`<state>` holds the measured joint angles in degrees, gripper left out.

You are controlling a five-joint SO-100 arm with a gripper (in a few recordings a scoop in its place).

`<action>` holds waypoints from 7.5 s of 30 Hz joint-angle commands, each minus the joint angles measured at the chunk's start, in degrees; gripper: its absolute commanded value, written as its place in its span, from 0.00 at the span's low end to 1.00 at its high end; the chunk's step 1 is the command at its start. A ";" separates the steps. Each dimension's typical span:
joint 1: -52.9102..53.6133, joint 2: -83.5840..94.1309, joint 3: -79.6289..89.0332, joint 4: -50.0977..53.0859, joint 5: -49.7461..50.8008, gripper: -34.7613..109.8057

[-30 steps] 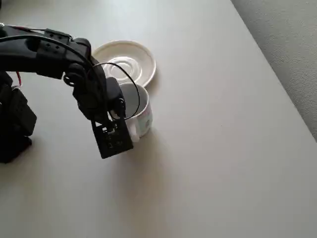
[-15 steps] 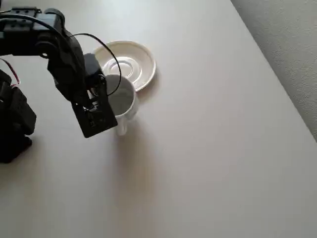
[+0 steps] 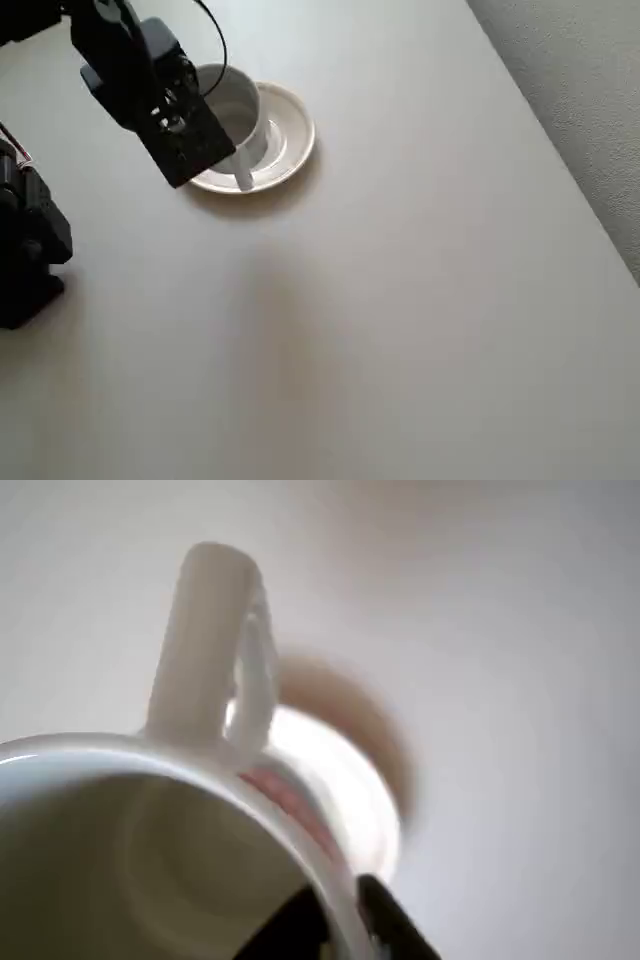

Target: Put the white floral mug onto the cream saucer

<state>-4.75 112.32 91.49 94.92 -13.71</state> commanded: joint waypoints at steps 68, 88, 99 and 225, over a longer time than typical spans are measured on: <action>-7.65 -12.22 13.80 -26.54 -16.96 0.24; -10.02 -7.56 13.18 -20.48 -19.25 0.37; -6.50 0.97 -7.73 -4.13 -8.17 0.32; 15.64 76.29 78.66 -22.85 -0.53 0.23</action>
<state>11.43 188.00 170.33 71.89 -13.62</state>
